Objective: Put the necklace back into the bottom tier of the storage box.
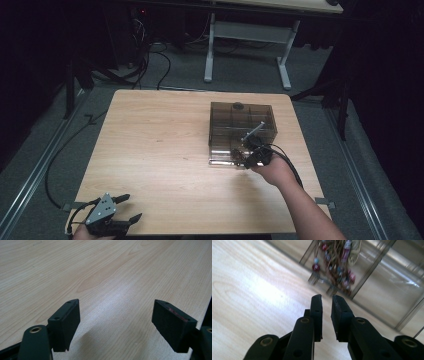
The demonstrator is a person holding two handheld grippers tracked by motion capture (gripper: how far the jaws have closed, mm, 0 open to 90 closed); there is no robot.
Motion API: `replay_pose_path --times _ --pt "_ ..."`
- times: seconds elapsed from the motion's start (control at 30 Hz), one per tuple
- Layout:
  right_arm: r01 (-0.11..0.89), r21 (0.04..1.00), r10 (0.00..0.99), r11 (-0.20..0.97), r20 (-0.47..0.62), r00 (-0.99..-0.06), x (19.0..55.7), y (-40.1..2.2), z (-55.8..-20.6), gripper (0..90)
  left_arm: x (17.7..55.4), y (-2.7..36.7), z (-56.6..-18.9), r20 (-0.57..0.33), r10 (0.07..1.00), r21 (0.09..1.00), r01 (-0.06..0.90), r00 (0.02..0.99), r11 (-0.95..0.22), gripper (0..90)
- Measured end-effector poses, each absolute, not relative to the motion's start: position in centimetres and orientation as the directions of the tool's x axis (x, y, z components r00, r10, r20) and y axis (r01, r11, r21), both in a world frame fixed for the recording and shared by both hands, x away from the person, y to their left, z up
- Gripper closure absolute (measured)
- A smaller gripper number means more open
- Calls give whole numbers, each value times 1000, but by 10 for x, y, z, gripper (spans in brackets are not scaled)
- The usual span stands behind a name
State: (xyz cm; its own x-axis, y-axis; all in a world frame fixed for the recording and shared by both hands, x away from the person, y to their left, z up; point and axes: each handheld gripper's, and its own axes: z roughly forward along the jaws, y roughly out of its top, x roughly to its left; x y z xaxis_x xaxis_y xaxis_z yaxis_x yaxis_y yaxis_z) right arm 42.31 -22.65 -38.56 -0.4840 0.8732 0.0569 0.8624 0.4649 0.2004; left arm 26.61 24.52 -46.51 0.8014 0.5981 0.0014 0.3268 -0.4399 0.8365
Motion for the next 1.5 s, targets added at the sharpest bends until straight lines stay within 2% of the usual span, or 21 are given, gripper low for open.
replay_pose_path --times 0.3,0.67,0.93,1.2,1.5 --pt "847 298 877 439 63 -477 385 -238 -396 693 266 245 -465 3 597 836 326 802 -442 230" --pt "789 477 875 387 80 -478 341 -245 -417 666 266 246 -465 -4 602 838 331 799 -434 230" --pt "753 547 875 365 74 -478 322 -246 -425 640 266 246 -465 -4 606 839 332 796 -431 230" --pt "640 699 870 318 52 -490 302 -246 -431 563 266 246 -465 -1 607 840 330 794 -430 230" --pt "511 829 900 227 23 -436 290 -256 -451 523 265 246 -465 6 618 844 327 787 -425 231"
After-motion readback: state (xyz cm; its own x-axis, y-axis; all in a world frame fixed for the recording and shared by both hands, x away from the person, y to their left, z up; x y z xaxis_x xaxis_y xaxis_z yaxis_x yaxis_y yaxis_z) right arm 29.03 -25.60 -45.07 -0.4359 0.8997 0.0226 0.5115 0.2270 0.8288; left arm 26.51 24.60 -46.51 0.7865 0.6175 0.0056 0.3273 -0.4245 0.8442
